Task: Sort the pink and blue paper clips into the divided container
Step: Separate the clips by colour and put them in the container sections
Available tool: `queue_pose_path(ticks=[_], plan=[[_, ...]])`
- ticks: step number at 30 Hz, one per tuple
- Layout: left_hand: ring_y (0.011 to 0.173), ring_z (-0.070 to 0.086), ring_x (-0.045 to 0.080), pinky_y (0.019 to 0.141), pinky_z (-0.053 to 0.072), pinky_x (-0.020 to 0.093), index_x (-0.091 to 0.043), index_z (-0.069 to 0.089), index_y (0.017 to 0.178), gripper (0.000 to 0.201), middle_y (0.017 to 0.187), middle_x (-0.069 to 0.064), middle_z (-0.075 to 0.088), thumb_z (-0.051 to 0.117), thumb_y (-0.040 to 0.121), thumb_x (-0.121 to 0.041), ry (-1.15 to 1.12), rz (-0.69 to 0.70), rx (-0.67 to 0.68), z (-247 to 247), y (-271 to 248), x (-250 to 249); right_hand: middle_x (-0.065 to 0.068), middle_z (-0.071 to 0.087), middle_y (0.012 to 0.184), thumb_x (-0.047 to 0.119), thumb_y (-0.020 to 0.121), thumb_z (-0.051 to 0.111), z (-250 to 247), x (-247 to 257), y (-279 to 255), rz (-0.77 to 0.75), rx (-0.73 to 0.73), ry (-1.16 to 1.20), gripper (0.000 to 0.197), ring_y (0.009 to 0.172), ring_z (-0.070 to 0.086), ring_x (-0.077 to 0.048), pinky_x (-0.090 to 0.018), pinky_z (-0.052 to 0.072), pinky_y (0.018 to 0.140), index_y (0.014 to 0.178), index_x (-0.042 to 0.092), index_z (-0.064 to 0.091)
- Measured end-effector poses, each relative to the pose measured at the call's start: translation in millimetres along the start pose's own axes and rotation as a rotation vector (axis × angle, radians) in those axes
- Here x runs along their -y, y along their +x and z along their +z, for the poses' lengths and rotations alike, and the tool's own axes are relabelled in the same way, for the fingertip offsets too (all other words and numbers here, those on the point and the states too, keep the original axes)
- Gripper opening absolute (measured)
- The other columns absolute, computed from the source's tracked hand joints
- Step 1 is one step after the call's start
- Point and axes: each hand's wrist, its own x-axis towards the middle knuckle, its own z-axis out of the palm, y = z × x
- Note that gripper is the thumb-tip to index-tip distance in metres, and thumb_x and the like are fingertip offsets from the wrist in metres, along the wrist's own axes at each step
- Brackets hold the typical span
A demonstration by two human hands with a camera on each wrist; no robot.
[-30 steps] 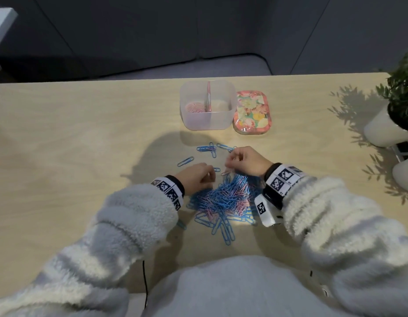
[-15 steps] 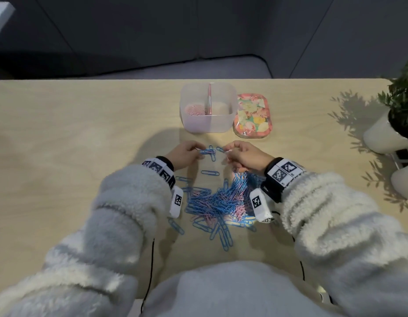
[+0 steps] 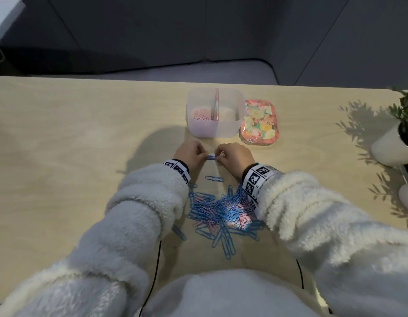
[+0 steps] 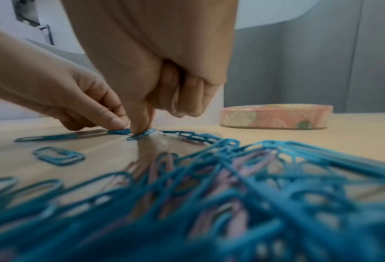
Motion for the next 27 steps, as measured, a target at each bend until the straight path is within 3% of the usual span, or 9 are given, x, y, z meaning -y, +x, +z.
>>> queue_pose_path(ticks=[3, 7, 9, 12, 15, 18, 21, 24, 27], plan=[[0.093, 0.058, 0.029, 0.073, 0.036, 0.026, -0.004, 0.063, 0.094, 0.017, 0.100, 0.015, 0.066, 0.058, 0.087, -0.018, 0.063, 0.013, 0.024, -3.4, -0.5, 3.9, -0.011, 0.070, 0.094, 0.023, 0.089, 0.052, -5.7, -2.7, -4.8, -0.057, -0.046, -0.039, 0.017, 0.087, 0.062, -0.030, -0.036, 0.046, 0.072, 0.095, 0.016, 0.066], [0.095, 0.059, 0.030, 0.072, 0.037, 0.027, -0.007, 0.062, 0.098, 0.015, 0.092, 0.013, 0.064, 0.056, 0.086, -0.015, 0.075, -0.017, 0.068, -12.6, -4.6, 17.7, -0.005, 0.057, 0.069, 0.017, 0.089, 0.054, -35.6, 9.6, -6.7, -0.104, -0.121, 0.292, 0.015, 0.056, 0.043, -0.012, -0.028, 0.038, 0.058, 0.085, 0.006, 0.064], [0.091, 0.059, 0.031, 0.069, 0.037, 0.027, -0.007, 0.060, 0.099, 0.016, 0.084, 0.009, 0.059, 0.053, 0.087, -0.015, 0.044, -0.023, 0.046, -17.6, -9.0, 18.9, -0.010, 0.052, 0.067, 0.013, 0.088, 0.049, -57.9, 23.5, 7.3, -0.105, -0.213, 0.381, 0.020, 0.061, 0.043, -0.017, -0.029, 0.034, 0.059, 0.076, 0.000, 0.059], [0.095, 0.057, 0.032, 0.075, 0.041, 0.034, -0.003, 0.059, 0.100, 0.022, 0.098, 0.016, 0.064, 0.045, 0.089, -0.014, 0.022, -0.020, 0.027, -23.1, -11.8, 11.7, -0.010, 0.053, 0.070, 0.010, 0.084, 0.046, -83.1, 46.6, 38.9, -0.119, -0.262, 0.279, 0.018, 0.070, 0.048, -0.022, -0.029, 0.034, 0.063, 0.073, 0.000, 0.056], [0.100, 0.056, 0.034, 0.083, 0.043, 0.038, 0.005, 0.057, 0.104, 0.030, 0.111, 0.023, 0.061, 0.035, 0.093, -0.013, 0.051, 0.005, 0.091, -31.3, -12.3, 1.2, -0.006, 0.055, 0.076, 0.007, 0.084, 0.043, -89.7, 64.5, 65.8, -0.137, -0.159, 0.148, 0.018, 0.075, 0.049, -0.022, -0.030, 0.041, 0.069, 0.077, 0.003, 0.058], [0.106, 0.053, 0.033, 0.081, 0.039, 0.032, 0.004, 0.055, 0.110, 0.030, 0.119, 0.021, 0.055, 0.031, 0.093, -0.006, 0.071, 0.037, 0.124, -42.9, -11.2, -9.7, -0.015, 0.067, 0.095, 0.004, 0.087, 0.042, -84.8, 69.0, 81.3, -0.134, -0.019, 0.050, 0.024, 0.090, 0.060, -0.028, -0.033, 0.049, 0.084, 0.091, -0.001, 0.066], [0.105, 0.053, 0.032, 0.083, 0.038, 0.031, -0.001, 0.058, 0.108, 0.033, 0.115, 0.020, 0.057, 0.031, 0.089, 0.003, 0.043, 0.136, -0.038, -57.7, -6.0, -23.8, -0.019, 0.064, 0.117, -0.001, 0.086, 0.046, -82.1, 65.0, 84.3, -0.098, 0.062, 0.096, 0.028, 0.109, 0.060, -0.030, -0.031, 0.047, 0.092, 0.107, -0.003, 0.065], [0.095, 0.058, 0.032, 0.081, 0.041, 0.036, -0.001, 0.056, 0.106, 0.033, 0.097, 0.021, 0.062, 0.035, 0.082, 0.009, 0.012, 0.244, -0.238, -68.4, 9.6, -41.2, -0.019, 0.065, 0.119, -0.006, 0.083, 0.037, -92.1, 56.2, 74.2, -0.114, -0.053, 0.222, 0.038, 0.112, 0.060, -0.029, -0.033, 0.047, 0.097, 0.108, -0.005, 0.065], [0.093, 0.059, 0.031, 0.083, 0.046, 0.039, -0.006, 0.048, 0.116, 0.039, 0.093, 0.016, 0.062, 0.036, 0.080, 0.003, 0.052, 0.214, -0.185, -70.8, 33.6, -56.4, -0.013, 0.069, 0.100, -0.006, 0.084, 0.037, -102.8, 36.6, 52.7, -0.105, -0.209, 0.407, 0.036, 0.094, 0.063, -0.022, -0.032, 0.050, 0.090, 0.100, -0.003, 0.068]])
